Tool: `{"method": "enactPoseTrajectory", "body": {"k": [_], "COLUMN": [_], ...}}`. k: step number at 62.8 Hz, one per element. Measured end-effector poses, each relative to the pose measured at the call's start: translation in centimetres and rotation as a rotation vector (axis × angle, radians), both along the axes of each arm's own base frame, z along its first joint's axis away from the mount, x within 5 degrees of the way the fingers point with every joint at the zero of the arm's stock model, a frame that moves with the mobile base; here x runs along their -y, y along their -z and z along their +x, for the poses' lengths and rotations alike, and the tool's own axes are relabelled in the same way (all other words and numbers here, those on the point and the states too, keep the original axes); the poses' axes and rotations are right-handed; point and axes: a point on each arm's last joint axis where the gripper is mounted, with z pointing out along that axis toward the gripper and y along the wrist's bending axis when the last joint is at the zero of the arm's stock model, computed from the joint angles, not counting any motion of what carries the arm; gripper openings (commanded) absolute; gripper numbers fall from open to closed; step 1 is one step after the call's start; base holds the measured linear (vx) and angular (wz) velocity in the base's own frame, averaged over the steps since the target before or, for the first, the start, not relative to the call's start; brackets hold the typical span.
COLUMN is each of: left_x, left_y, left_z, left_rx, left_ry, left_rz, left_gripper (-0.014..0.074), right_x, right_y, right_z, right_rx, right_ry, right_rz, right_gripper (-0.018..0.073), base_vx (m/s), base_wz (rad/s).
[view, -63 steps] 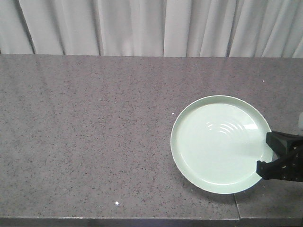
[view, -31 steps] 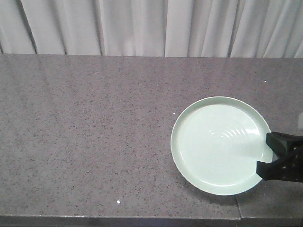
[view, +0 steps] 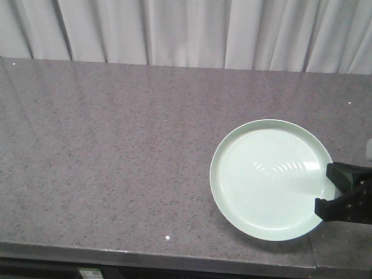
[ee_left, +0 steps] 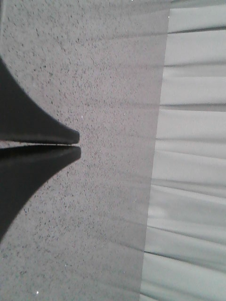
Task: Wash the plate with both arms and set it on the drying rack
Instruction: 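Hold the plate in the right gripper while the base turns away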
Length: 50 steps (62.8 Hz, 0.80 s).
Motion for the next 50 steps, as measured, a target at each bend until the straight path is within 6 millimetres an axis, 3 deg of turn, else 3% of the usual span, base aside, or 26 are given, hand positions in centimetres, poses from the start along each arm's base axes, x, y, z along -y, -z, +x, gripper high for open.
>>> {"method": "enactPoseTrajectory", "body": {"k": [50], "left_x": [0.0], "left_y": [0.0], "left_z": [0.0], "left_rx": [0.0], "left_ry": [0.0], "left_rz": [0.0], "left_gripper": [-0.0006], "right_x": [0.0], "right_y": [0.0], "right_z": [0.0], "right_rx": [0.0], "right_ry": [0.0], "right_rz": [0.0], "right_gripper": [-0.0008], "base_vx": [-0.05], "base_wz": [0.32]}}
